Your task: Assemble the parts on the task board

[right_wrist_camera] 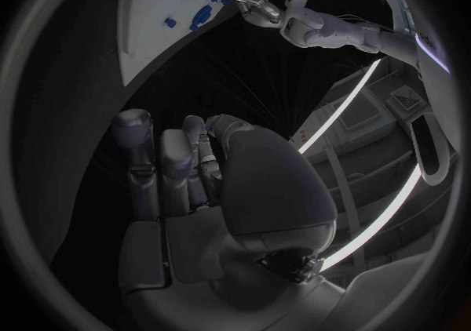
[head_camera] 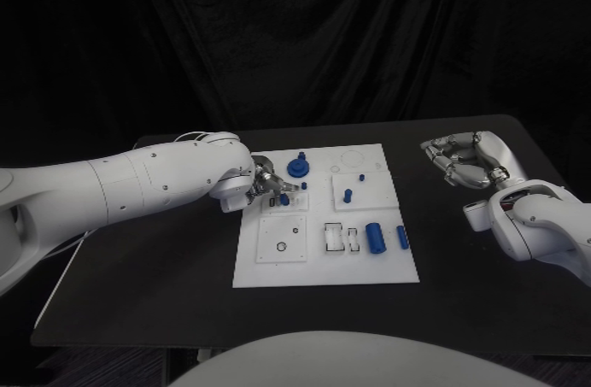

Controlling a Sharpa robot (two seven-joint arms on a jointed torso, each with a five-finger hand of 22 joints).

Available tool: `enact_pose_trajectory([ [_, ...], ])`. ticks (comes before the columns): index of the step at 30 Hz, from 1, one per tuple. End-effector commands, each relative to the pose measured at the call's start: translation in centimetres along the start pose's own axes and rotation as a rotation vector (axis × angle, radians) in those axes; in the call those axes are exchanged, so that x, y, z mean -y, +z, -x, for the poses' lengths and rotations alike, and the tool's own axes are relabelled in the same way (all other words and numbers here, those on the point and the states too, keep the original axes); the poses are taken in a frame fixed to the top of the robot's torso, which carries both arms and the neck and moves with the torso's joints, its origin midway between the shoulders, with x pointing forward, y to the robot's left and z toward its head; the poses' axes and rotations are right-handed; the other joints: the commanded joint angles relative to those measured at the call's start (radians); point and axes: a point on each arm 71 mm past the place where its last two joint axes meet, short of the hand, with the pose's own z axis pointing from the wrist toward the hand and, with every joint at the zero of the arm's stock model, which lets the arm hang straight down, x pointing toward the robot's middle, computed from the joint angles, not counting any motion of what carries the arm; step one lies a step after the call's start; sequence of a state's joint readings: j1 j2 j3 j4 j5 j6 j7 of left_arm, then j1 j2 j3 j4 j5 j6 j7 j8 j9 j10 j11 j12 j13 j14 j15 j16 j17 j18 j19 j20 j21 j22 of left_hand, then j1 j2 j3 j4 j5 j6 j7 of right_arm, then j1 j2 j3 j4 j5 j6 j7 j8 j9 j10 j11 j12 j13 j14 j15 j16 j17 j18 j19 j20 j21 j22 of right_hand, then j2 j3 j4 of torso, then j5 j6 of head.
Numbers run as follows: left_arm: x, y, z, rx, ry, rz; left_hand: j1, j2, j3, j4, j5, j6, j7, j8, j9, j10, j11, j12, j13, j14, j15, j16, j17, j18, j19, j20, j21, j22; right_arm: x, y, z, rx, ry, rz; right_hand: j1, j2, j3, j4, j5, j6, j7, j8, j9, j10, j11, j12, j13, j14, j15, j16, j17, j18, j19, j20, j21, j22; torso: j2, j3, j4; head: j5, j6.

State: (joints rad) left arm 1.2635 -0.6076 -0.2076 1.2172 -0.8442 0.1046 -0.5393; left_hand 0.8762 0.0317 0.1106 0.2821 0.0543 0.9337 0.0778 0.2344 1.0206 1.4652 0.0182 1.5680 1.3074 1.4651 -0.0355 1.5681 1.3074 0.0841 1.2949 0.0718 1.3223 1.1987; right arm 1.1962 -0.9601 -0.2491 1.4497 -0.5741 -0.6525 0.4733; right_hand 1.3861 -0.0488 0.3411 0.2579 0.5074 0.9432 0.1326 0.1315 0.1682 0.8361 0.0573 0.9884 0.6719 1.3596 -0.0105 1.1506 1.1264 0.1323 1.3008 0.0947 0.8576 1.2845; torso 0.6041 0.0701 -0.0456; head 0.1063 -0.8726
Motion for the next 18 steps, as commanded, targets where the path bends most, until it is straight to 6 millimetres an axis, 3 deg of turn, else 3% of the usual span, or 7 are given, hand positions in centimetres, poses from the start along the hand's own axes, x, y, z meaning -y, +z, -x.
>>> enact_pose_trajectory([
  [1,-0.22,0.19,-0.61,-0.024,0.009,0.002,-0.006,0.013,-0.040,0.004,-0.003,0.011,-0.008,0.051,0.068,0.106,-0.016,0.003,0.263,0.102,-0.014,0.000,0.255,0.010,0.011,-0.006,0.000,0.010,0.17,-0.10,-0.09,-0.008,-0.001,-0.014,0.008,0.001,0.004,-0.001,0.005,0.004,0.005,0.003,0.001,0.003,0.002,0.004,-0.001,0.003,0.000,-0.003,-0.001,0.006,0.000,-0.001,-0.003,-0.001,0.000,0.0001,-0.0001,0.001,0.000],
  [3,-0.19,0.18,-0.55,-0.017,0.004,-0.010,0.008,0.027,-0.062,0.004,-0.002,0.000,-0.014,0.090,0.127,0.106,-0.019,0.003,0.263,0.103,-0.018,0.001,0.258,0.010,0.014,-0.012,0.000,0.015,0.18,-0.12,-0.07,-0.008,-0.001,-0.015,0.008,0.001,0.004,-0.001,0.005,0.004,0.005,0.003,0.001,0.003,0.002,0.004,-0.001,0.003,0.000,-0.003,-0.001,0.006,0.000,-0.001,-0.003,-0.001,0.000,0.0000,-0.0001,0.002,0.000],
  [6,-0.16,0.15,-0.44,-0.005,-0.003,-0.027,0.024,0.045,-0.073,0.002,-0.001,-0.006,-0.018,0.120,0.170,0.106,-0.024,0.003,0.263,0.105,-0.021,0.002,0.263,0.008,0.019,-0.014,0.003,0.023,0.19,-0.15,-0.05,-0.008,-0.001,-0.016,0.008,0.001,0.004,-0.001,0.005,0.004,0.005,0.003,0.001,0.003,0.002,0.004,-0.001,0.003,0.000,-0.003,-0.001,0.006,0.000,-0.001,-0.003,-0.001,0.000,0.0000,-0.0002,0.002,0.000],
  [18,-0.20,0.05,-0.26,0.016,-0.017,-0.054,0.042,0.060,-0.078,-0.001,0.002,-0.007,-0.022,0.134,0.193,0.106,-0.027,0.003,0.263,0.106,-0.024,0.003,0.263,0.007,0.022,-0.017,0.005,0.028,0.23,-0.23,0.02,-0.009,-0.001,-0.019,0.008,0.000,0.005,-0.001,0.006,0.004,0.006,0.002,0.001,0.003,0.002,0.005,-0.002,0.002,0.000,-0.004,-0.003,0.006,-0.001,-0.001,-0.006,-0.002,0.000,0.0001,-0.0002,0.005,0.000],
])
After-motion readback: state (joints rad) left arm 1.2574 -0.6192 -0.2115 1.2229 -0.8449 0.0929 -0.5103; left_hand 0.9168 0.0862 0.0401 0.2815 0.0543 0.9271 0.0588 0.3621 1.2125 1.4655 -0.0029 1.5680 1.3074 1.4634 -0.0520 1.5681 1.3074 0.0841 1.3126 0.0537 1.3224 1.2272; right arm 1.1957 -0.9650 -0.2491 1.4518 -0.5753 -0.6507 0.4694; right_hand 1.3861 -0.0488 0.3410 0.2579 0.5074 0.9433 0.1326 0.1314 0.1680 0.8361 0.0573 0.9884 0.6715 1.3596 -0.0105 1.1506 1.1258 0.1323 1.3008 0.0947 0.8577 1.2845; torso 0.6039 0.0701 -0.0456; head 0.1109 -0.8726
